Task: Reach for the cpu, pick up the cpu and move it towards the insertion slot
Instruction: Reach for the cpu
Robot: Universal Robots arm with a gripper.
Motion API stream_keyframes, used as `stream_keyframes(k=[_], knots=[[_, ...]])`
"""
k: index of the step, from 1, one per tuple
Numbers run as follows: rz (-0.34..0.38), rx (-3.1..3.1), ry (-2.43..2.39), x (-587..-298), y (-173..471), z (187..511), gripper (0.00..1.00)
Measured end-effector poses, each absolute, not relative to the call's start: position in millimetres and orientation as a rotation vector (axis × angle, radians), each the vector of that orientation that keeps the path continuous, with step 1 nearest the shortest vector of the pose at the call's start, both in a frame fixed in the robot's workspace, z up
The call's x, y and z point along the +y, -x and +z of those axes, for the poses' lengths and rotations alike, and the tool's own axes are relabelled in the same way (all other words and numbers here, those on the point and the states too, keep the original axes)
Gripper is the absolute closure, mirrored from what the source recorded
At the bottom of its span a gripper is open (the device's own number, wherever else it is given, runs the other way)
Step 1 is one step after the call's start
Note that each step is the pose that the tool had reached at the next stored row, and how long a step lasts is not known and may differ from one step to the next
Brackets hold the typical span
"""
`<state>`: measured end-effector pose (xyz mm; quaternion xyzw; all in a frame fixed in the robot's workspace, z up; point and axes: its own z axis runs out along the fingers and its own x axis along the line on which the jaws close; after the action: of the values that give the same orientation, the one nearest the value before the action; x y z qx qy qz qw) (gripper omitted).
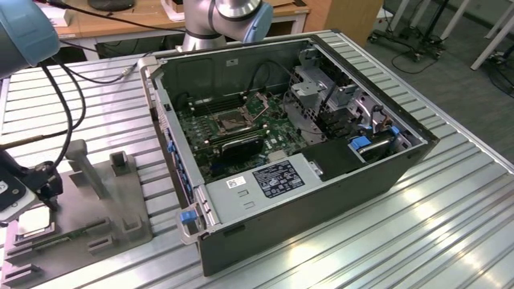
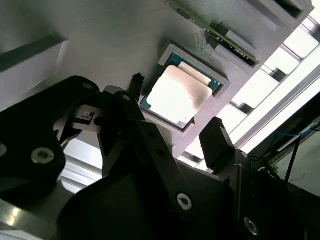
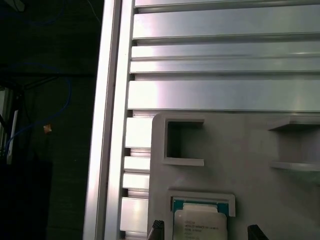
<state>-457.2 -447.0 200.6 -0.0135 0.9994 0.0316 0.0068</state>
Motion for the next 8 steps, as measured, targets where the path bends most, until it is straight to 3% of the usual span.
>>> stream_keyframes(k=[8], knots=[[0.099,3.126,0.042,-447.0,457.4,199.4,0.27]])
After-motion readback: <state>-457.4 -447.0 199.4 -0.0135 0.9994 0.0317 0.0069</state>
